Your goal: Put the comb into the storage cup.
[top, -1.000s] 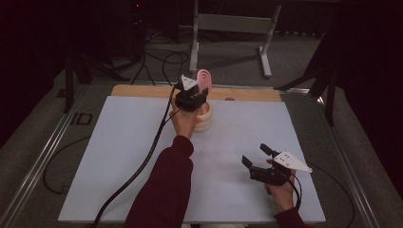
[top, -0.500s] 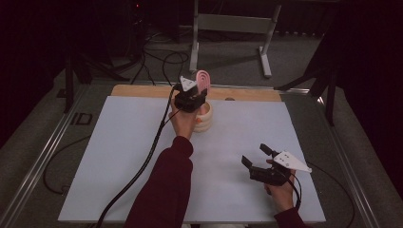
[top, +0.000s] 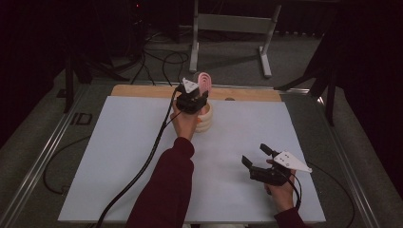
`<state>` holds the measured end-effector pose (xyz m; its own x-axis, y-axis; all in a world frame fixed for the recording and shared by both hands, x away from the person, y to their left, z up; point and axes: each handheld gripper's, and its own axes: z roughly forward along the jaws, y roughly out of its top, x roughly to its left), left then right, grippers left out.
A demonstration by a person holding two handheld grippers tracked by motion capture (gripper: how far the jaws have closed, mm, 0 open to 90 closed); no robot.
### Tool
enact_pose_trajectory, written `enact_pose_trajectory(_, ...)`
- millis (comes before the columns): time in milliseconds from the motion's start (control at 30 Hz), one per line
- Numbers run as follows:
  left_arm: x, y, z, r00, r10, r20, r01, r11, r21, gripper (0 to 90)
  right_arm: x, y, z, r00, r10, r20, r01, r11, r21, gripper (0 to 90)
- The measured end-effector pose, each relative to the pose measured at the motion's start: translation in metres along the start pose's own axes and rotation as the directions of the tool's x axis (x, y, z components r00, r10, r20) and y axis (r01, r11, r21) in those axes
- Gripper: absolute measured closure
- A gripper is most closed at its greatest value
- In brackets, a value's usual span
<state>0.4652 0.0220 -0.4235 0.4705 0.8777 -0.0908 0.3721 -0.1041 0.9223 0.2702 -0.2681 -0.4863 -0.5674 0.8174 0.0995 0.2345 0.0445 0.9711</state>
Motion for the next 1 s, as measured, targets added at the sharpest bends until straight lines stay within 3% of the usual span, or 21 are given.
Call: enact_pose_trajectory(1000, -0.007, -0.012, 0.002, 1.0000, 0.004, 0.000, -0.004, 0.9999, 0.017, 63.5, 0.000, 0.000, 0.000, 1.0000, 0.001, 0.000, -0.001, 1.000, 0.002, 10.5)
